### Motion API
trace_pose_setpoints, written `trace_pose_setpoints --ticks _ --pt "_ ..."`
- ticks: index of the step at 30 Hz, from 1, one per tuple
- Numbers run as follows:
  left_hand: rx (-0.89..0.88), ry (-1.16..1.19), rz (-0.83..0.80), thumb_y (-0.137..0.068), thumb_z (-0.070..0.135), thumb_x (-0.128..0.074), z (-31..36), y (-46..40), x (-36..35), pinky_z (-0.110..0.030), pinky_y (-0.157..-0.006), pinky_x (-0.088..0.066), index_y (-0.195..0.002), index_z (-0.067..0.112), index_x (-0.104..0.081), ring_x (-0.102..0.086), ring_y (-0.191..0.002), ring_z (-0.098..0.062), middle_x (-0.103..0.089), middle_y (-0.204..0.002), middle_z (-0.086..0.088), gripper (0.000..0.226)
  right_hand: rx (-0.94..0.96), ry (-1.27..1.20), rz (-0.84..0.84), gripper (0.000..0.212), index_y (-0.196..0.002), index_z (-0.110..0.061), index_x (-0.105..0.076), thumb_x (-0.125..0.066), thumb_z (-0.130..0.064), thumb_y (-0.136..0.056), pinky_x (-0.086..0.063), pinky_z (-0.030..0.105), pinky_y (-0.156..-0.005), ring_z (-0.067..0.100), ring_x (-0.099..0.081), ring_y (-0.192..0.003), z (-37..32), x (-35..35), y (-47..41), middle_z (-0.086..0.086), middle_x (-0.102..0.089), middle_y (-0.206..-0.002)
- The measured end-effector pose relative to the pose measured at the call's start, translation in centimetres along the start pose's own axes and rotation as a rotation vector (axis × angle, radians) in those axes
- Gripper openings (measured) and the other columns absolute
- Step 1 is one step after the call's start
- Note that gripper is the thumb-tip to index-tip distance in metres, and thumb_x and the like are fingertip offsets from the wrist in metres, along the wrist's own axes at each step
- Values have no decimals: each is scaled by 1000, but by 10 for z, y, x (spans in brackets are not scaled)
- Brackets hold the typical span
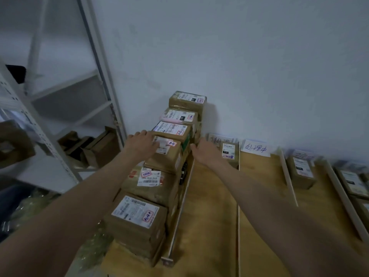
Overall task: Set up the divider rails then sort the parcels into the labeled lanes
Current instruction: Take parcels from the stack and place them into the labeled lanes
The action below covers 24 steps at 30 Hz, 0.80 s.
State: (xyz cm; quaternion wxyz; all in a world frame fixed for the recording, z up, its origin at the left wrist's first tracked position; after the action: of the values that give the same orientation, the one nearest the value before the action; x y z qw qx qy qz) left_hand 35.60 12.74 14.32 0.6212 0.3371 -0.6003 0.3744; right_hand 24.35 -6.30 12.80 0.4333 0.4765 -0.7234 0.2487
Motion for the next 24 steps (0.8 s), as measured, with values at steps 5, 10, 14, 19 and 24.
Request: trace_pose_setpoints --ticks 5,10,14,19,24 --pt "-12 123 -85 -100 58 -31 -29 -19 -27 -45 -89 -52 -135 12 -44 -62 -103 -27 -62 -122 -10 59 -101 -176 -81 39 -97 -11 -58 -37 -44 -99 -55 38 -81 29 -66 -93 -25 -44 -14 9 -67 -99" --pt "-17 256 -128 -100 55 -33 -33 -24 -49 -43 -85 -54 -130 10 -45 -62 -97 -27 -63 -116 -11 56 -211 -356 -79 44 -91 -5 -62 -37 -39 -104 -59 44 -81 34 -69 -89 -34 -62 -18 17 -70 -94" --pt "2 381 -101 -99 53 -40 -35 -25 -52 -44 -83 -55 -131 10 -44 -63 -97 -27 -63 -117 -11 54 -265 -473 -55 37 -96 -6 -65 -40 -32 -104 -59 42 -86 31 -71 -91 -32 -63 -16 17 -72 -100" --pt "-22 486 -46 -98 53 -43 -32 -21 -42 -44 -87 -54 -143 12 -35 -61 -107 -28 -60 -129 -10 61 -299 -614 -37 33 -123 -6 -59 -45 -28 -102 -60 32 -73 27 -72 -87 -27 -54 -5 11 -70 -103" --pt "-115 593 -35 -98 50 -49 -28 -17 -11 -41 -91 -50 -144 15 -39 -57 -114 -27 -56 -135 -9 59 -265 -811 -126 58 -138 -6 -47 -57 -45 -97 -62 37 -74 27 -75 -83 -23 -46 8 20 -71 -104"
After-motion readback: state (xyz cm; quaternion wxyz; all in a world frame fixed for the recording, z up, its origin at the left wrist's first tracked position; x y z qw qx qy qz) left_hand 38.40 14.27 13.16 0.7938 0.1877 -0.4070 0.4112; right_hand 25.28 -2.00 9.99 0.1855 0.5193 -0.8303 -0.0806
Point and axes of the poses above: each hand's wrist, its own y-axis away from the middle knuckle, its own x-axis out of the back of the hand, z = x × y, the point moved 8 cm from there along -y, towards the middle knuckle
